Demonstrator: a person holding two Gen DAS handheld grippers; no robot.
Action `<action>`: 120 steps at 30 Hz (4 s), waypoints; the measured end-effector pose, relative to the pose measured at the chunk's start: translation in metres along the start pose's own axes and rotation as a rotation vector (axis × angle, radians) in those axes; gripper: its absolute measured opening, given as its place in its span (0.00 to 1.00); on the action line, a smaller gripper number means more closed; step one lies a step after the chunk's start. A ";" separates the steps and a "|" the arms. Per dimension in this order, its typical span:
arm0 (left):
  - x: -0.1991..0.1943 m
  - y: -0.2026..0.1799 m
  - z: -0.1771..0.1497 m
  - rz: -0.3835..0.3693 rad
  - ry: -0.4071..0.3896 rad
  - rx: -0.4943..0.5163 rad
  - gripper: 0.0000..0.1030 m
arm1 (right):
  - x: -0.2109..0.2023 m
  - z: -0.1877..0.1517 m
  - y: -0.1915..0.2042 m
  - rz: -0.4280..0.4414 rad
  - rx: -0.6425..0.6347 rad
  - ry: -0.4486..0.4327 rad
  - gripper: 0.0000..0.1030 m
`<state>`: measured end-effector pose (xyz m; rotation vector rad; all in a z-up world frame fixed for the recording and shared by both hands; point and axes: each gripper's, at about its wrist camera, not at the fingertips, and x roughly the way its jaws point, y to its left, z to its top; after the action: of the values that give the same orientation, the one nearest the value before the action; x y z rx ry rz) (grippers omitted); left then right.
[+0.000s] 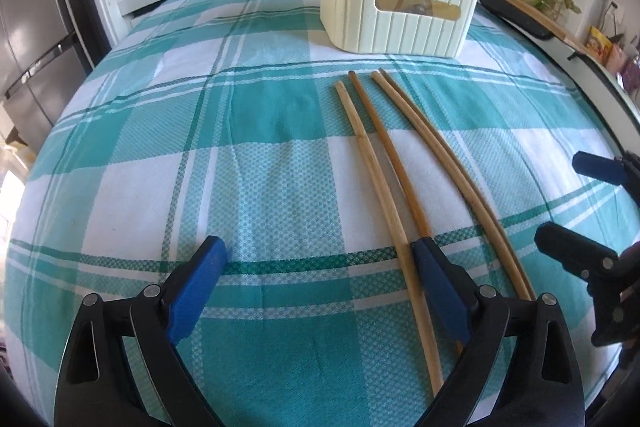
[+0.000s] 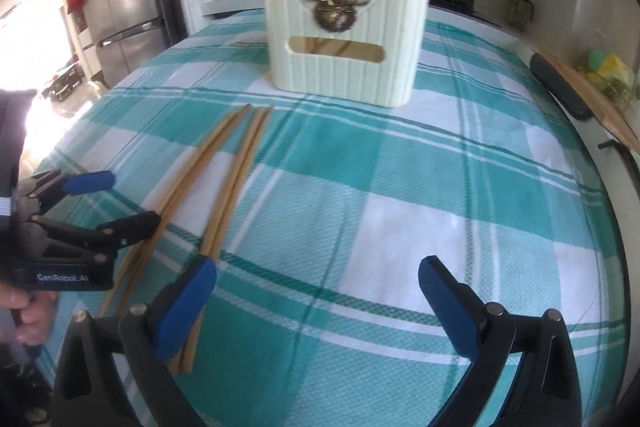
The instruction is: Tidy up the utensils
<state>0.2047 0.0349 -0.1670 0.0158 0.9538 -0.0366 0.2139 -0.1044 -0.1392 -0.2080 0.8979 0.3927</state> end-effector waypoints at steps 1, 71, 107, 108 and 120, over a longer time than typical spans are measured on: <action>0.000 0.000 -0.001 0.004 0.002 -0.001 0.93 | 0.003 0.002 0.005 0.006 -0.021 0.007 1.00; 0.003 0.013 -0.004 0.035 0.012 -0.051 1.00 | 0.071 0.073 0.046 0.018 -0.152 0.230 0.21; -0.020 -0.006 -0.012 -0.091 0.095 0.086 0.57 | -0.026 -0.038 -0.021 -0.023 0.089 0.236 0.53; -0.014 -0.007 -0.006 -0.085 0.094 0.104 0.57 | -0.022 -0.036 -0.022 -0.018 0.077 0.251 0.52; 0.041 -0.012 0.074 -0.193 0.163 0.131 0.06 | 0.030 0.022 -0.040 0.040 0.050 0.284 0.06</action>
<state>0.2883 0.0194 -0.1570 0.0480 1.1121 -0.2799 0.2635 -0.1261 -0.1491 -0.2030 1.1921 0.3831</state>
